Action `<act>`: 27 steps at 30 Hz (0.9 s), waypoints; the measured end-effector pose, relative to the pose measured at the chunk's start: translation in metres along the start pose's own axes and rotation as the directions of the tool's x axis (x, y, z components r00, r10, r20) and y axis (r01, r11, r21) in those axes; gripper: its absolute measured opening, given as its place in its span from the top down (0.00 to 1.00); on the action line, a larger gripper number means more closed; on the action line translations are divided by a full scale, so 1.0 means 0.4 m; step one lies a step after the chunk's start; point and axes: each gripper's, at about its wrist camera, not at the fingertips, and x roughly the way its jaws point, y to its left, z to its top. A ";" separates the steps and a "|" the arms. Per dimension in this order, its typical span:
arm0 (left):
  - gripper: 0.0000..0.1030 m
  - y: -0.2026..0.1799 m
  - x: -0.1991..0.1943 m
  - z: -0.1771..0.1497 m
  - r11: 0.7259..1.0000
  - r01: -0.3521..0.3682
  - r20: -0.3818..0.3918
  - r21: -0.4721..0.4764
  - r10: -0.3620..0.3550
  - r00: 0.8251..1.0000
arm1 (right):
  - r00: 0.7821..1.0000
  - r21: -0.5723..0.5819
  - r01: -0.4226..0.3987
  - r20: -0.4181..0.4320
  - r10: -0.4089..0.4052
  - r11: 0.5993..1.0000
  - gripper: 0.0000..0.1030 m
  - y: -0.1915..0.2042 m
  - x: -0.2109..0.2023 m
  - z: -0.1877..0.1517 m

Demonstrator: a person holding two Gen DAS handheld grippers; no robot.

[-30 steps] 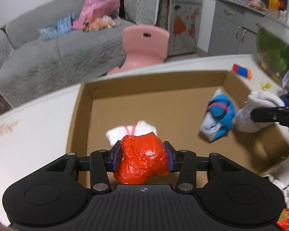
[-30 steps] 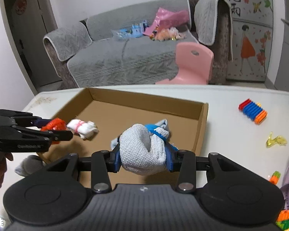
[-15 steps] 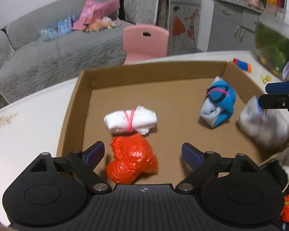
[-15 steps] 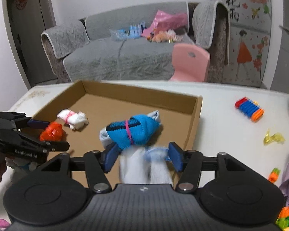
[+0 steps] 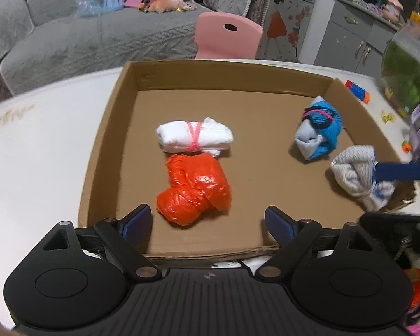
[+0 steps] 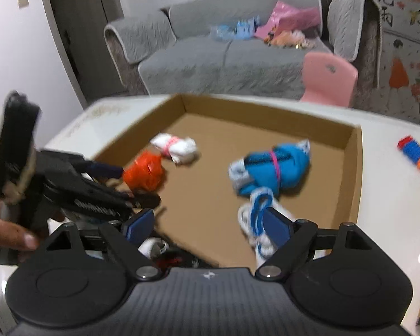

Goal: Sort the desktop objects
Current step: 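Carry both items into the box and open both grippers, then return both grippers to the pile toward the bubble-wrap roll and black sock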

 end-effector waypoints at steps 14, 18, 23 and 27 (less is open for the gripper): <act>0.10 -0.027 -0.104 -0.072 0.999 0.019 0.059 -0.030 -0.017 0.998 | 0.999 0.018 -0.050 -0.005 0.050 0.999 0.13 0.004 -0.070 -0.059; 0.02 -0.029 -0.203 -0.079 1.000 0.005 0.171 -0.008 -0.004 0.985 | 0.989 0.038 -0.042 0.142 0.036 0.998 0.07 -0.002 -0.159 -0.066; 0.00 -0.041 -0.340 -0.165 0.999 -0.026 0.298 0.030 0.016 0.954 | 0.950 0.033 0.013 0.310 -0.022 0.999 0.00 0.002 -0.312 -0.159; 0.00 -0.037 -0.369 -0.273 0.997 -0.062 0.307 0.047 0.045 0.951 | 0.942 0.007 0.057 0.331 -0.056 0.998 0.00 0.005 -0.352 -0.260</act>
